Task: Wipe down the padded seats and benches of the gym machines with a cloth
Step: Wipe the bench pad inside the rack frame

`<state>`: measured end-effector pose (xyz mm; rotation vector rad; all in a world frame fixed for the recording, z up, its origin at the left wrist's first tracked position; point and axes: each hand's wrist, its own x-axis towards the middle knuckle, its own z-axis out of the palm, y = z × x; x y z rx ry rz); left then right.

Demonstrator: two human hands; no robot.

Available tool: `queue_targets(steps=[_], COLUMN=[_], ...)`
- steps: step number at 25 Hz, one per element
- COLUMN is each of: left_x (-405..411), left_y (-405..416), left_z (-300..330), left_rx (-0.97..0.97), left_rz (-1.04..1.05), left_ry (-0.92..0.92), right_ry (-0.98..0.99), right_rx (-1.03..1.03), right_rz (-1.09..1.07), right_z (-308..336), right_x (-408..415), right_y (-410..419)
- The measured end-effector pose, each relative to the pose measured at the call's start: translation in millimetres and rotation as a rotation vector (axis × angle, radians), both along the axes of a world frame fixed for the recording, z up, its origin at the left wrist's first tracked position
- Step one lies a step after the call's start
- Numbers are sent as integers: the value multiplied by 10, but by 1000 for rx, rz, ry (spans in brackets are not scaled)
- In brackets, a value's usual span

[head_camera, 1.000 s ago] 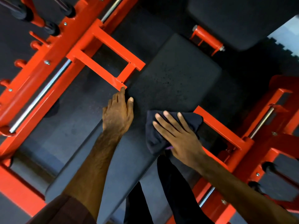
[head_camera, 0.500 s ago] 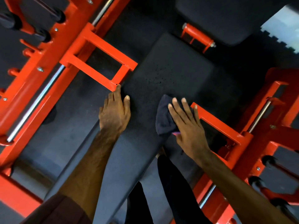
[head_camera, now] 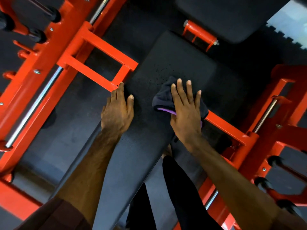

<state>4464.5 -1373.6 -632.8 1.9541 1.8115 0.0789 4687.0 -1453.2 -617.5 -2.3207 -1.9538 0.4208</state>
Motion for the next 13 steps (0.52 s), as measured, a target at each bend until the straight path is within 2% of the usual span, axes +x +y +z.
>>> queue_targets(steps=[4,6,8,10,13], left_x=[-7,-14,-3,-6,-26], left_y=[-13,15,3,4,-7], left_z=[59,67,45,24,17], left_rx=[-28,-39,-37,-26,-28], left_rz=[0,-1,-9,0,-6], left_ry=[-10,-14,-18,-22,-28], right_ry=[-71,-90,-16,167,679], right_rx=[14,10,-5,29,151], right_rz=[407,316,76,-1,-81], right_z=[36,46,40,35,236], right_x=[382,574,413,228,381], right_y=[-376,-280,60,299,272])
